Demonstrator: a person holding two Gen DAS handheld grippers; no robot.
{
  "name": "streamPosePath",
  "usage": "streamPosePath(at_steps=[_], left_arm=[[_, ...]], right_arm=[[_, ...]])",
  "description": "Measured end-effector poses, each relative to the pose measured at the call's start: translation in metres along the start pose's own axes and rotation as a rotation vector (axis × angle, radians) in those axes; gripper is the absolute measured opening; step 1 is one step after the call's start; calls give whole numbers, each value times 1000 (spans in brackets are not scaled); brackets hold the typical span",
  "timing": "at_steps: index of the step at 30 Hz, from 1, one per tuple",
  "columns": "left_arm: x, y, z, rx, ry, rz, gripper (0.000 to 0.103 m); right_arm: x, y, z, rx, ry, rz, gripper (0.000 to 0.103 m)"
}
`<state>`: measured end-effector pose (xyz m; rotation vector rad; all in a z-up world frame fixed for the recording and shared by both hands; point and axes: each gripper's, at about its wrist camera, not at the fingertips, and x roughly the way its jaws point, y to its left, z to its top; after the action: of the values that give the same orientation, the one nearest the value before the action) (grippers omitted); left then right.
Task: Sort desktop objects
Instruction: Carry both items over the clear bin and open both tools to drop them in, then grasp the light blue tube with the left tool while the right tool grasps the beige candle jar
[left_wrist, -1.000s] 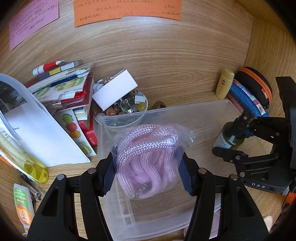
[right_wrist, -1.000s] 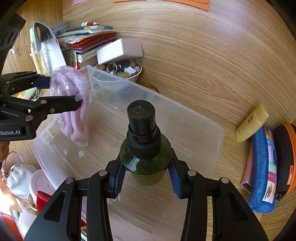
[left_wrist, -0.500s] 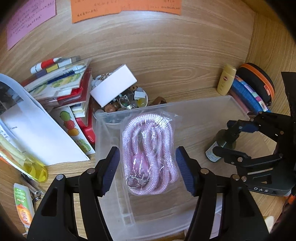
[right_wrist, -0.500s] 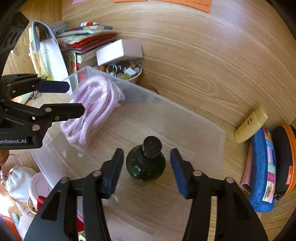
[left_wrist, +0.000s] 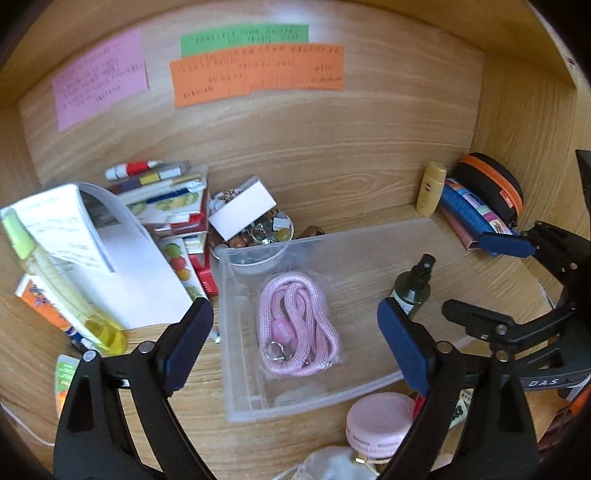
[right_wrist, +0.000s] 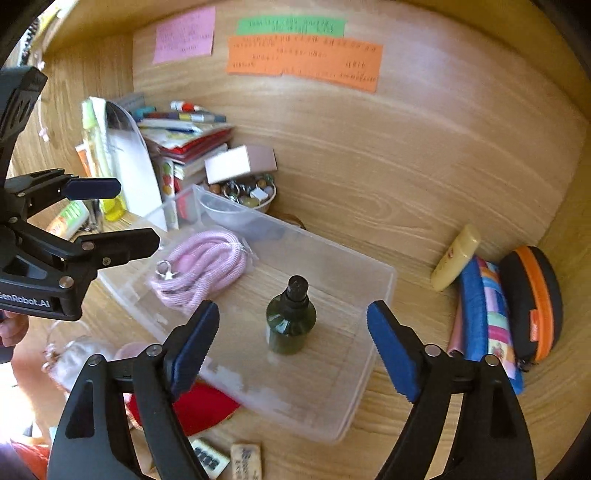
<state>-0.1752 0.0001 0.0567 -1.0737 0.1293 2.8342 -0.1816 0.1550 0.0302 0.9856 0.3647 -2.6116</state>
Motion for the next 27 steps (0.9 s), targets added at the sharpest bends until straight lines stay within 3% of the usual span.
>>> streamPosePath(at_steps=[13,27], left_arm=[[-59,-7,-32,7,-55,22,96],[-97,-6,-111,-47,15,-12,96]], right_arm=[[-73,19,-29,22,-101,8,83],[-115,53,-85,39,-131,24,86]])
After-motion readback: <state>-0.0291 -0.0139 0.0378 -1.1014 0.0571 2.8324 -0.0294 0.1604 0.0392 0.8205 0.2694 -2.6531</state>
